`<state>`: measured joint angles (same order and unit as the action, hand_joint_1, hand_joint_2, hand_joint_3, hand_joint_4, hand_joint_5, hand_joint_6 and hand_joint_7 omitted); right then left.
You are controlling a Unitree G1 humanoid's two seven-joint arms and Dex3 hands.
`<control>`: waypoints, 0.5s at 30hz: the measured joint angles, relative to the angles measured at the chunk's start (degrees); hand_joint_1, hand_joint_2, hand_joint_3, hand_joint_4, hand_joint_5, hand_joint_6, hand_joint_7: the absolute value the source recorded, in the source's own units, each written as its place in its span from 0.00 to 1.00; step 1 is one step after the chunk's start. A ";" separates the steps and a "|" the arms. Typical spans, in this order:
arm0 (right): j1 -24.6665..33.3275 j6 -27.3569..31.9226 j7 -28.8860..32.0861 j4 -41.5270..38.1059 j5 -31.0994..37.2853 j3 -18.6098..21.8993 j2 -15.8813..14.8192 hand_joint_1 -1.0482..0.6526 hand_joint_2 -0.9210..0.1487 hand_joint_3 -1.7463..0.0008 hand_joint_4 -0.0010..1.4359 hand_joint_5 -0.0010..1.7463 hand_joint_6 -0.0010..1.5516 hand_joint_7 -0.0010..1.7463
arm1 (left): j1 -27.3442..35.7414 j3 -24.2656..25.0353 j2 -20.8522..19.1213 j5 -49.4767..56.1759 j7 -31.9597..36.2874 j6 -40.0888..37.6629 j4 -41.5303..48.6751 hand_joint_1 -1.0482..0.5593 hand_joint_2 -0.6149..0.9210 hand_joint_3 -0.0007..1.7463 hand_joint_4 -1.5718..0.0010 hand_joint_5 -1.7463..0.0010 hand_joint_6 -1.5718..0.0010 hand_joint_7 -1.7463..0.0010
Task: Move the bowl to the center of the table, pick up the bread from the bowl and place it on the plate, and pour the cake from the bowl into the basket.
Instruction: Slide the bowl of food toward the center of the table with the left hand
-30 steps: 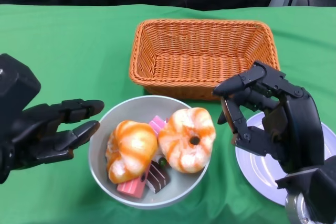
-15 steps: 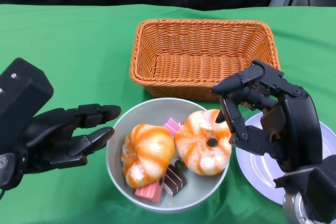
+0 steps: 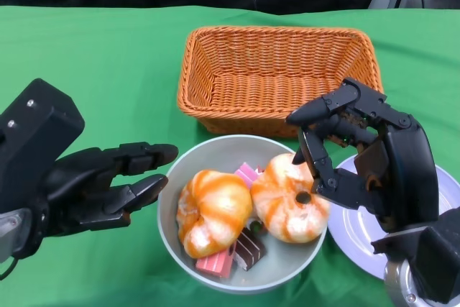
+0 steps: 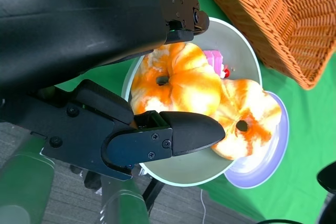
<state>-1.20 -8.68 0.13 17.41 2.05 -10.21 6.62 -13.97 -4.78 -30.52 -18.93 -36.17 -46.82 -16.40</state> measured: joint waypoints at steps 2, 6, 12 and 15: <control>-0.02 0.07 -0.01 0.00 -0.03 0.01 0.00 0.54 0.32 0.46 0.55 0.89 0.50 0.63 | -0.02 -0.01 0.11 0.09 0.05 0.11 -0.06 0.14 1.00 0.37 0.87 0.97 0.97 1.00; -0.03 0.29 -0.12 -0.01 -0.07 0.03 -0.01 0.54 0.32 0.46 0.55 0.89 0.49 0.63 | -0.01 0.07 0.80 1.93 2.39 2.28 -0.42 0.15 1.00 0.36 0.85 0.96 0.94 0.99; -0.03 0.24 -0.44 -0.08 -0.09 0.10 -0.04 0.55 0.29 0.49 0.53 0.88 0.48 0.62 | 0.06 0.49 2.07 8.08 8.72 7.91 -0.80 0.15 1.00 0.33 0.82 0.95 0.94 0.99; -0.03 -0.03 -0.88 -0.27 -0.09 0.12 -0.07 0.56 0.29 0.49 0.54 0.88 0.48 0.62 | 0.37 0.88 2.64 9.90 11.00 9.64 -0.91 0.15 1.00 0.30 0.79 0.94 0.91 0.98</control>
<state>-1.23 -8.71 -0.75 17.14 1.97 -10.09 6.55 -13.60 -3.90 -27.88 -9.03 -25.17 -37.18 -17.32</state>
